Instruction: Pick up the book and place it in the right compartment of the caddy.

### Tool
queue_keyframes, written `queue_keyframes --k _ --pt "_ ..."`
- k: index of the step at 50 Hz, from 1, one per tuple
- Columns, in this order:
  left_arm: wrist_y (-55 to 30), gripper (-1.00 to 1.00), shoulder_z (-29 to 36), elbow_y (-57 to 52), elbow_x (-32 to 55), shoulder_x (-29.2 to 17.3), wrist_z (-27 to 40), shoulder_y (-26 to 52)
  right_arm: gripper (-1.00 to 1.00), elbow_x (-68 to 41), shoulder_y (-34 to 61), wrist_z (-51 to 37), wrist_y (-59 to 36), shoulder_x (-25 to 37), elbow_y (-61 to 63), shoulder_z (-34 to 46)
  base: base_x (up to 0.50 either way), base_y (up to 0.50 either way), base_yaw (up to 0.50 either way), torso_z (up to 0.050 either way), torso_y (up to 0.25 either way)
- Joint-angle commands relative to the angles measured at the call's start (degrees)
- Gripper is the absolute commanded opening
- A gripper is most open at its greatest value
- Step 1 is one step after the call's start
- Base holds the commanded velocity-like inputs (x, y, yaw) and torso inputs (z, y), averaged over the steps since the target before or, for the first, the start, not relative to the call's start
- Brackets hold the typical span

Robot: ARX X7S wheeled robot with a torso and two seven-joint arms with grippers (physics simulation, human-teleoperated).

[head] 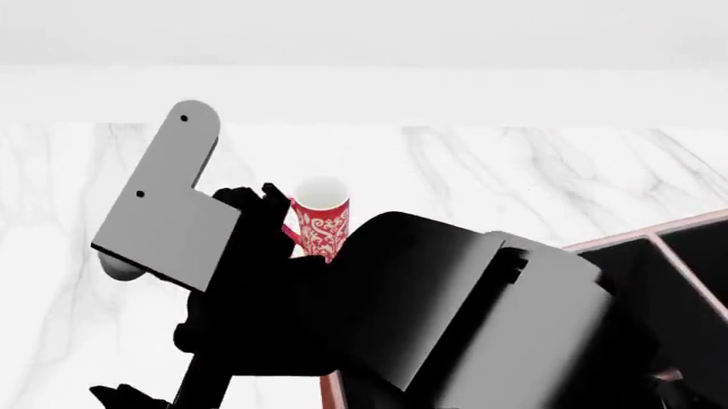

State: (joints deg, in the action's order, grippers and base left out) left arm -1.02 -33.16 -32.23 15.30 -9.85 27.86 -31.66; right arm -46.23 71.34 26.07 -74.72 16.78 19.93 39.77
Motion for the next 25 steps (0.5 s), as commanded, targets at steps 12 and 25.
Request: queue_keyframes --k 12,25 --pt "0.50 1.00 0.42 0.51 -0.05 -0.17 0.28 -0.10 1.00 2.86 -2.52 5.77 5.94 4.68 3.25 10.63 0.00 0.00 0.00 0.000 0.000" --pt "0.71 1.00 0.99 1.06 -0.22 -0.36 0.29 0.06 1.00 6.37 -4.98 7.28 12.62 2.45 -1.20 14.35 0.00 0.00 0.00 0.000 0.000"
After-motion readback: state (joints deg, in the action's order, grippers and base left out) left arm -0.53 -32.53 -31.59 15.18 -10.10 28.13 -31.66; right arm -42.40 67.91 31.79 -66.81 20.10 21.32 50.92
